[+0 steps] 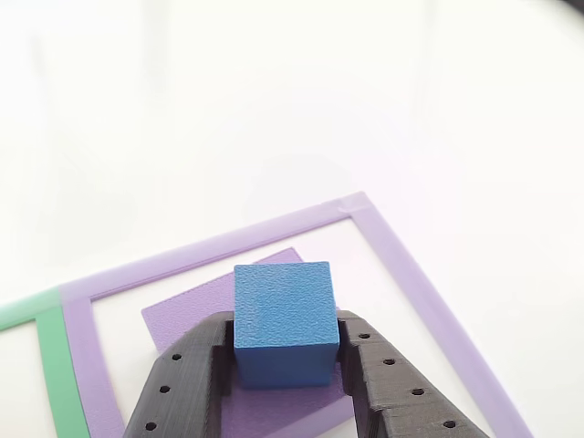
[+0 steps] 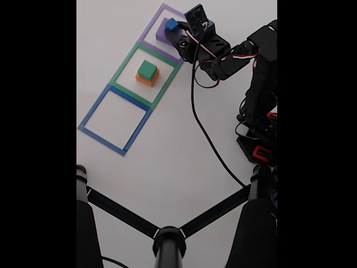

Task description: Tower of hanoi

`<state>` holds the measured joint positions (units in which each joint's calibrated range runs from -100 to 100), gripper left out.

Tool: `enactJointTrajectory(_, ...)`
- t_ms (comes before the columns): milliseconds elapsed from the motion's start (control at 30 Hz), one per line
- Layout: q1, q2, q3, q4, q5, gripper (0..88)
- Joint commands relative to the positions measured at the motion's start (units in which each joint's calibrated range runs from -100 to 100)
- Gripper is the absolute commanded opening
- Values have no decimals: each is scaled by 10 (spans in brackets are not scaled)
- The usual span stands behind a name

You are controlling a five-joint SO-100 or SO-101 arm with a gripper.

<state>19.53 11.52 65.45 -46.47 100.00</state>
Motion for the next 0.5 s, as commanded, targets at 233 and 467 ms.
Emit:
enactJointTrajectory(233, -13, -35, -11, -4, 0, 27)
enactJointTrajectory(467, -23, -167, -5, 129, 0, 27)
